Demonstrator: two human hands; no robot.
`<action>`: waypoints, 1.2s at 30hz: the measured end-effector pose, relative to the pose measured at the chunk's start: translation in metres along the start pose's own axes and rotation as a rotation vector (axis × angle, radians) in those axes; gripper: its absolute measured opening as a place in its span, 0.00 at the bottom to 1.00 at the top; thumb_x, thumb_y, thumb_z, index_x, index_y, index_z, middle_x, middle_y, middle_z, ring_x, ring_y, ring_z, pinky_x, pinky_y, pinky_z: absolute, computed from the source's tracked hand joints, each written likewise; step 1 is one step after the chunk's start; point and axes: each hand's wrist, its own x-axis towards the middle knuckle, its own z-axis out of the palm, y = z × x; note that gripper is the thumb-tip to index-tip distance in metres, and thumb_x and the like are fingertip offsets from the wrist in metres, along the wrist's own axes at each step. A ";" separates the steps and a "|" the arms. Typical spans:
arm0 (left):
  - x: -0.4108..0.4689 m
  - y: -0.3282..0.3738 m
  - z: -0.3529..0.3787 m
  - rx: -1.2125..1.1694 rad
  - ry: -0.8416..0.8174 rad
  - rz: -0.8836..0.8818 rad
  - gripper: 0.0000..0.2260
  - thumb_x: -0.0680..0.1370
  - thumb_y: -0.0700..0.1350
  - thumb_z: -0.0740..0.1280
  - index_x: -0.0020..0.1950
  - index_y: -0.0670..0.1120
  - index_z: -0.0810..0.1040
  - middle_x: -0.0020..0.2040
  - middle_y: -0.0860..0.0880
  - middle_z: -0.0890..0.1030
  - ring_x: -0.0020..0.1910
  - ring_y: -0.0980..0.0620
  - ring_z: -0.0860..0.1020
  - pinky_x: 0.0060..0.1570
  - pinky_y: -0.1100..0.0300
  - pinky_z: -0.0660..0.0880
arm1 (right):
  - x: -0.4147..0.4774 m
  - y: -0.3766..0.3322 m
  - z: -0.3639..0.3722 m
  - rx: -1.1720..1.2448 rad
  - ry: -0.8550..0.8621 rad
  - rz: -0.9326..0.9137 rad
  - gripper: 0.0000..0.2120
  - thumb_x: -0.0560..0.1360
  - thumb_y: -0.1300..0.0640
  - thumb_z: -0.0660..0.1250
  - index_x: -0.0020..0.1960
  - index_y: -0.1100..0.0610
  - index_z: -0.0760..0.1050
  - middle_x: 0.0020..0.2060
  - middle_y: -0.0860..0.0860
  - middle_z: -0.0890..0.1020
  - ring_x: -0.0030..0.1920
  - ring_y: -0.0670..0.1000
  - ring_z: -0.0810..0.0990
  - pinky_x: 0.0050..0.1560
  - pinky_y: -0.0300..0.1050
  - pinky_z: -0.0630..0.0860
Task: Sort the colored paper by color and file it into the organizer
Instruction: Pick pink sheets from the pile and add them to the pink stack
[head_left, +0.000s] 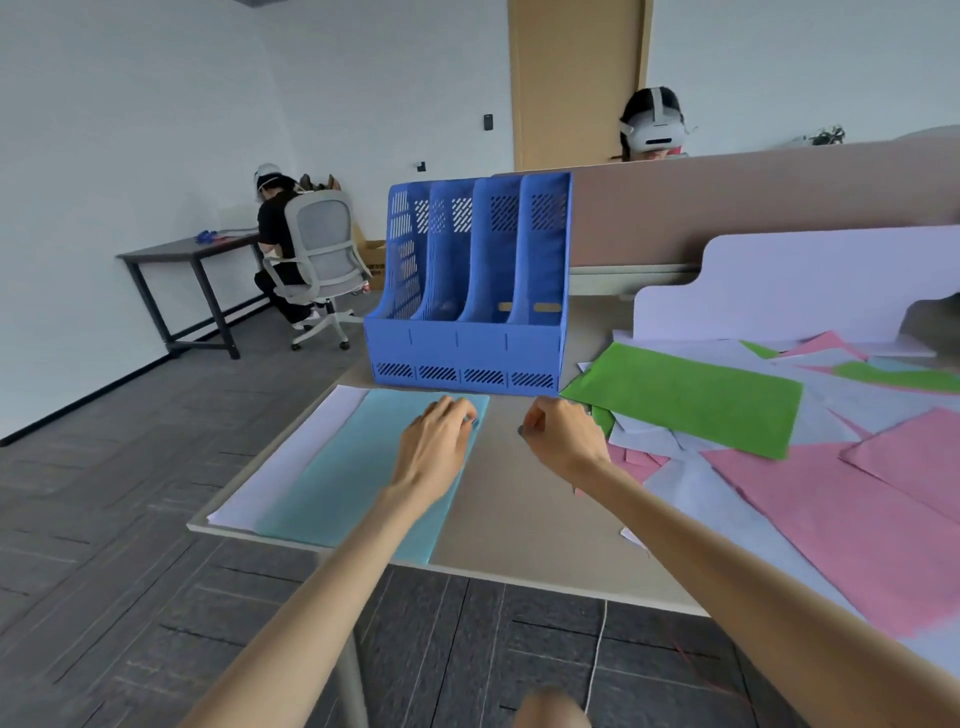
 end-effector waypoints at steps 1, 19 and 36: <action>0.003 0.012 0.004 -0.017 -0.003 0.006 0.04 0.80 0.42 0.61 0.52 0.45 0.75 0.48 0.49 0.77 0.48 0.46 0.76 0.39 0.55 0.68 | 0.000 0.011 -0.009 0.006 -0.001 0.007 0.04 0.74 0.56 0.66 0.43 0.54 0.79 0.42 0.52 0.83 0.43 0.57 0.81 0.43 0.47 0.77; 0.039 0.258 0.087 -0.303 -0.198 0.229 0.04 0.80 0.42 0.62 0.49 0.47 0.76 0.48 0.52 0.79 0.42 0.52 0.77 0.36 0.58 0.70 | -0.091 0.234 -0.187 -0.134 0.160 0.211 0.05 0.71 0.58 0.67 0.40 0.49 0.77 0.38 0.44 0.82 0.41 0.52 0.80 0.42 0.44 0.76; 0.025 0.333 0.108 -0.330 -0.476 0.392 0.12 0.81 0.48 0.60 0.62 0.50 0.77 0.62 0.54 0.76 0.60 0.53 0.74 0.61 0.55 0.70 | -0.150 0.311 -0.253 -0.249 0.288 0.245 0.11 0.75 0.60 0.62 0.53 0.53 0.81 0.49 0.52 0.84 0.48 0.56 0.82 0.44 0.45 0.76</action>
